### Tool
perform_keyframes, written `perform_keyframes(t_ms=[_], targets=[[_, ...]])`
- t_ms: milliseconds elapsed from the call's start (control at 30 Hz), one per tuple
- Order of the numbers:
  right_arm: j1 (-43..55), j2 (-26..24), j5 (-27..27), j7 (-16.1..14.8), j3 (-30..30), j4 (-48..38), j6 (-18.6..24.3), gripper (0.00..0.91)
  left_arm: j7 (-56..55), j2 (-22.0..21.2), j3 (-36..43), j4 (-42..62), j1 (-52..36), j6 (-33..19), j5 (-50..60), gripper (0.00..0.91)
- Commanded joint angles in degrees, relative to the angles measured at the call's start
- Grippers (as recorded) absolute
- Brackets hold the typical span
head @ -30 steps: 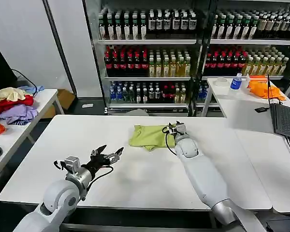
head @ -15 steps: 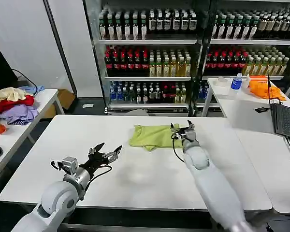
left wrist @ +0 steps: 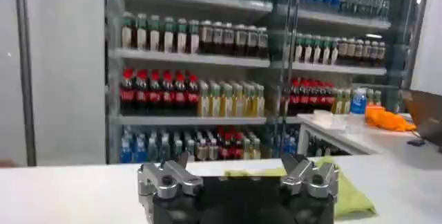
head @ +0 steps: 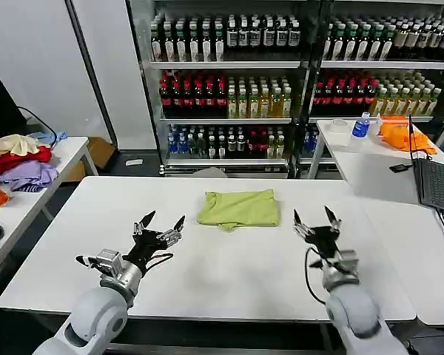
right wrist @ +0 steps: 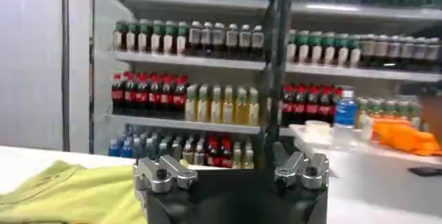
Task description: Fold and organize the clothes.
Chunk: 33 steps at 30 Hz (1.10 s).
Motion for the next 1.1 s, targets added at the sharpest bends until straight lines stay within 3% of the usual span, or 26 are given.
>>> perform_keyframes(t_ms=[33,433,533,1100], targets=[[-20.0,0.5,-2.7,-1.1,9.9,14.7,4.2,0.907,-1.2,-1.3,0.1,-2.1,3.0,-3.4,7.2,0.907],[-22.0,2.3,-3.3,-1.0,11.0,15.1,4.1,0.907,0.0,-1.4,0.2,-3.3,5.5,-2.6,9.1,0.907],[-22.5,2.7,-5.3,-2.4,11.7,15.6,4.4,0.907,-0.1,-1.4,-0.1,-3.5,5.5,-2.6,9.0,0.907],[-25.8,5.3,-7.8,-1.5,13.6,19.3,3.9,0.907,-0.1,0.9,-0.7,-4.8,6.5,-3.3,8.4,0.907]])
